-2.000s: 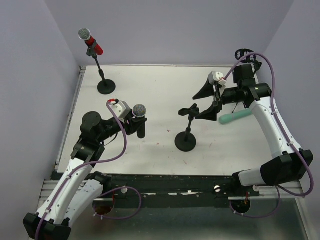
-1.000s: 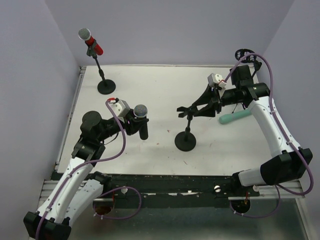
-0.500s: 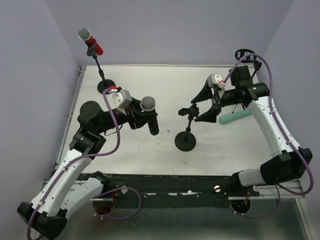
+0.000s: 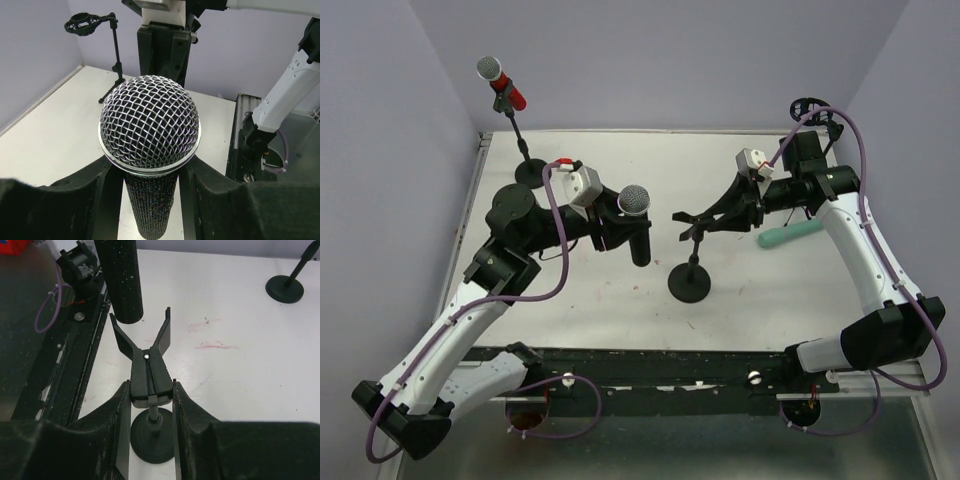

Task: Attach the microphones to the stand

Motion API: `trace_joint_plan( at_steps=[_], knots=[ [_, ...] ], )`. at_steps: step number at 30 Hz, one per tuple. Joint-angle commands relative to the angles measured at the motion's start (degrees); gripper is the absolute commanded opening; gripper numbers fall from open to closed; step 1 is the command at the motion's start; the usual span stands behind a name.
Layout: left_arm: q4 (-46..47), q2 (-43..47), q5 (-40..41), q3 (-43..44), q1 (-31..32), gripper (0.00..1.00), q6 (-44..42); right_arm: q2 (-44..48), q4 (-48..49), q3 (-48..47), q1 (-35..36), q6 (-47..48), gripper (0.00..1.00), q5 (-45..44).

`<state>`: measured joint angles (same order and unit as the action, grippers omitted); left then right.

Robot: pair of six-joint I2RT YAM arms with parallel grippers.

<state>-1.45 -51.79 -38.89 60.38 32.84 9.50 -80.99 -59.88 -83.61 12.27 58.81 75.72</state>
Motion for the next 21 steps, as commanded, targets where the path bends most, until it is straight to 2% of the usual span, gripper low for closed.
trace_joint_plan(
  at_steps=[1, 7, 13, 21],
  knots=[
    [-2.59, -3.66, 4.52, 4.83, 3.1, 0.0, -3.52, 0.4, -2.35, 0.29, 0.38, 0.52, 0.19, -0.14],
    [-5.22, -11.48, 9.18, 11.33, 8.2, 0.0, -7.3, 0.57, -2.35, 0.47, 0.38, 0.69, 0.18, 0.04],
    [-5.67, -17.64, 12.08, 15.82, 10.14, 0.0, -8.35, 0.66, -3.05, 0.47, 0.3, 1.4, 0.17, 0.21],
    [3.64, -19.58, 13.59, 12.57, 11.46, 0.0, -6.6, 0.4, -4.02, 0.56, 0.47, 2.28, 0.17, 0.48]
  ],
)
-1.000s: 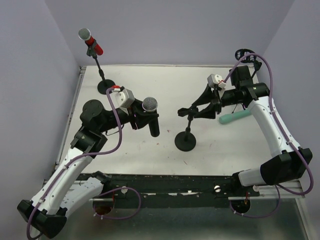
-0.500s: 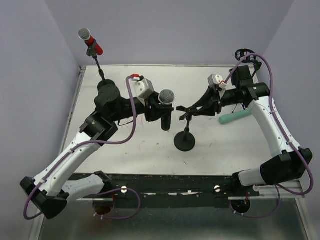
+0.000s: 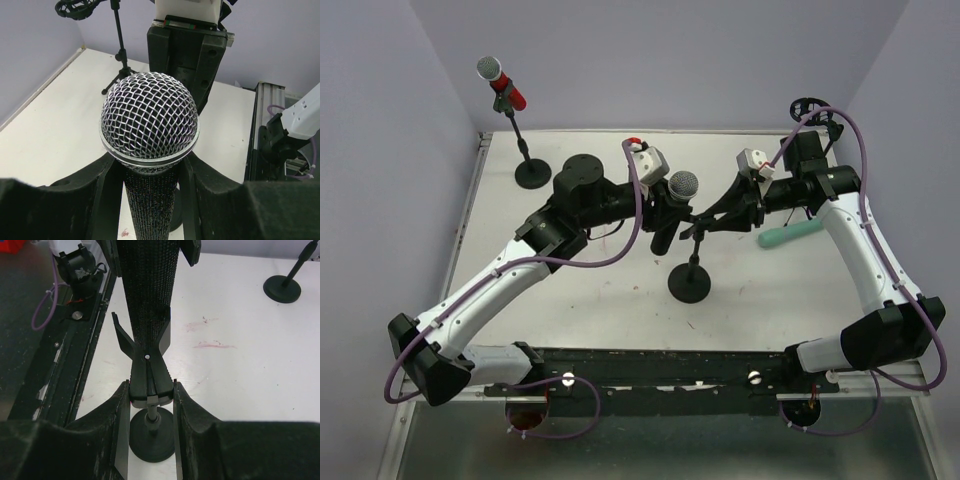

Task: Attach the microphones to the stand

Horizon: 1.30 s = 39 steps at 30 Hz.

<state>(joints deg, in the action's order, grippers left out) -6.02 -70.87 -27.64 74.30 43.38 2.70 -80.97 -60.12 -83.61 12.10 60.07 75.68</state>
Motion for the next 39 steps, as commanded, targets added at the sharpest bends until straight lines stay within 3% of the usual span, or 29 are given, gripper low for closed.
trace_joint_plan(
  at_steps=[1, 13, 24, 27, 32, 39],
  knots=[
    [8.91, -0.67, 1.63, -1.79, 0.92, 0.0, 0.81, 0.55, -3.78, 0.56, 0.65, 1.1, 0.16, 0.52],
    [18.32, 4.69, -3.74, -10.49, 1.19, 0.0, 8.11, 0.46, -3.25, 0.47, 0.65, 0.48, 0.16, 0.17],
    [31.41, 3.99, 3.64, -17.0, 1.45, 0.0, 9.96, 0.55, -3.6, 0.38, 0.73, 0.48, 0.16, 0.52],
    [32.47, 3.81, 4.35, -17.17, 1.45, 0.0, 9.34, 0.37, -4.04, 0.21, 0.82, 0.48, 0.22, 0.35],
    [34.06, 3.29, 4.17, -17.26, 1.45, 0.0, 9.25, 0.29, -4.31, 0.29, 0.73, 0.92, 0.43, 0.34],
    [36.43, 1.97, 3.73, -17.52, 1.45, 0.0, 10.13, 0.11, -4.48, 0.38, 0.73, 0.92, 0.56, 0.35]
  ],
)
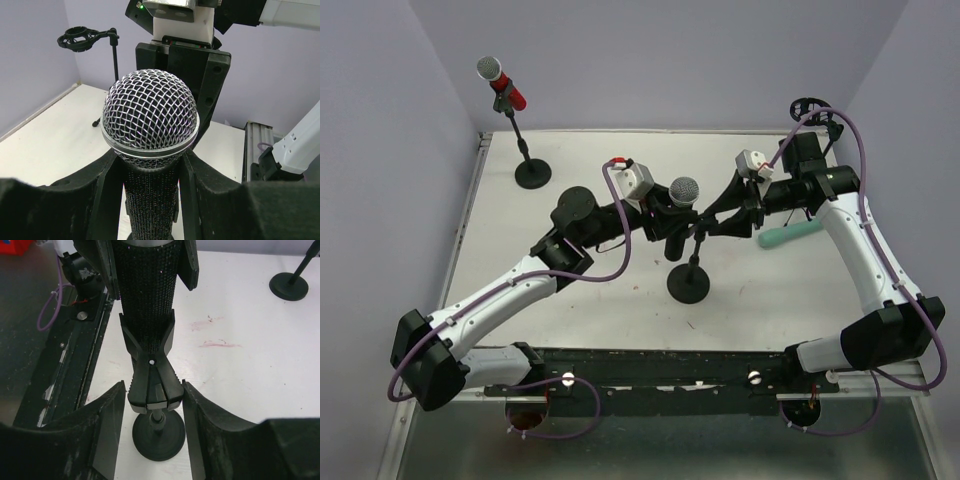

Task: Attach the microphones to the stand

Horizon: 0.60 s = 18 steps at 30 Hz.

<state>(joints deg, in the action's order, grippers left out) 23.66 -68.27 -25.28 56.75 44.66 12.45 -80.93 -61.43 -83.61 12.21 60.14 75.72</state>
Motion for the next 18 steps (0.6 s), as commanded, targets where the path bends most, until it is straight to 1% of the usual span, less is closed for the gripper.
trace_joint_plan(
  at_steps=[1, 2, 4, 7, 8, 9, 10, 11, 15, 18],
  knots=[
    [7.01, -0.72, 1.28, 0.03, 0.16, 0.0, 0.38, -0.02, -3.17, 0.38, 0.54, 0.86, 0.58, 0.22],
    [7.19, -0.81, 1.28, 0.03, 0.16, 0.0, 0.38, -0.02, -3.17, 0.38, 0.62, 0.77, 0.6, 0.21],
    [7.28, -0.81, 1.37, 0.11, 0.07, 0.0, 0.3, -0.02, -3.17, 0.38, 0.62, 0.86, 0.61, 0.13],
    [7.1, -0.72, 1.28, 0.03, 0.16, 0.0, 0.03, -0.02, -3.08, 0.29, 0.54, 0.94, 0.58, -0.05],
    [7.1, -0.81, 1.28, 0.03, 0.25, 0.0, -0.14, -0.11, -3.17, 0.38, 0.62, 0.86, 0.52, -0.05],
    [7.1, -0.64, 1.37, -0.06, 0.25, 0.0, -0.14, -0.11, -3.17, 0.29, 0.54, 0.86, 0.43, -0.14],
    [7.1, -0.64, 1.37, -0.15, 0.16, 0.0, -0.23, -0.11, -3.08, 0.29, 0.54, 0.86, 0.29, -0.14],
    [7.1, -0.64, 1.37, -0.15, 0.16, 0.0, -0.32, -0.2, -3.26, 0.12, 0.62, 0.86, 0.22, -0.22],
    [8.33, -0.9, 0.67, -0.68, 0.16, 0.0, -0.23, -0.2, -3.61, -0.06, 0.62, 0.94, 0.13, -0.23],
    [10.35, -1.34, 0.14, -1.29, 0.25, 0.0, 0.29, -0.37, -3.61, -0.06, 0.54, 1.03, 0.09, -0.31]
  ],
)
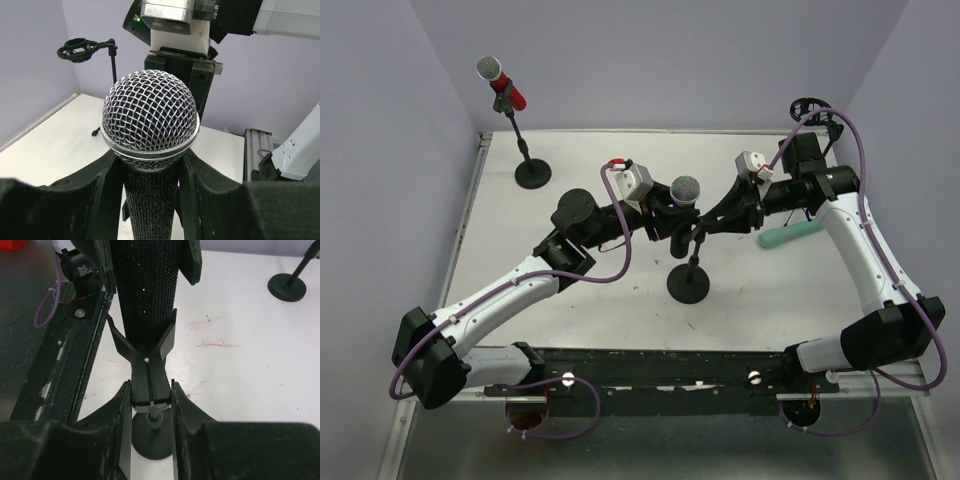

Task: Attach the microphones to the stand

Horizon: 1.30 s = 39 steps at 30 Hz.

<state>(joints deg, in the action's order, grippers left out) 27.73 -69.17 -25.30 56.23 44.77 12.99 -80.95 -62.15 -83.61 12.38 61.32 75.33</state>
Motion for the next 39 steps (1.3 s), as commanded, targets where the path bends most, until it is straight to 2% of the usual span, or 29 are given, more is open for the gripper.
trace_joint_plan(
  at_steps=[1, 5, 9, 12, 14, 21, 25, 26, 32, 35, 39],
  knots=[
    [6.98, -0.79, -0.19, -0.94, 0.05, 0.0, -0.08, -0.44, -2.98, -0.06, 0.45, -0.23, 0.08, 0.08],
    [11.38, -2.11, -0.89, -2.52, 0.23, 0.0, 0.45, -0.53, -2.98, -0.06, 0.45, -0.24, 0.06, 0.26],
    [11.91, -3.6, -1.15, -2.7, 0.23, 0.0, 0.54, -0.44, -2.89, 0.03, 0.45, -0.15, 0.06, 0.26],
    [11.91, -4.05, -1.51, -2.7, 0.23, 0.0, 0.45, -0.62, -2.89, -0.06, 0.45, -0.23, 0.09, 0.08],
    [11.65, -3.87, -1.51, -2.88, 0.23, 0.0, 0.19, -0.7, -2.8, 0.12, 0.45, -0.24, 0.25, 0.08],
    [11.83, -2.82, -0.63, -4.28, 0.23, 0.0, 0.1, -0.53, -2.63, 0.12, 0.45, -0.67, 0.69, 0.17],
    [11.91, -1.85, 0.6, -5.25, 0.31, 0.04, 0.19, -0.44, -2.1, 0.21, 0.45, -1.38, 0.89, 0.17],
    [11.83, -1.41, 0.78, -5.42, 0.14, 0.09, 0.19, -0.35, -2.01, 0.38, 0.36, -1.55, 0.91, 0.26],
    [9.46, 0.52, 3.32, -5.25, 0.14, 0.68, 0.54, -0.26, -1.31, 0.56, 0.45, -1.99, 1.0, -0.09],
    [7.88, 2.19, 5.25, -5.07, 0.23, 0.85, 0.28, -0.09, 0.53, 0.99, 0.45, -3.83, 1.0, -0.88],
    [5.32, 5.44, 6.93, -5.86, 0.14, 0.97, -2.35, 0.09, 3.52, 1.44, 0.27, -6.82, 0.99, -1.59]
  ],
)
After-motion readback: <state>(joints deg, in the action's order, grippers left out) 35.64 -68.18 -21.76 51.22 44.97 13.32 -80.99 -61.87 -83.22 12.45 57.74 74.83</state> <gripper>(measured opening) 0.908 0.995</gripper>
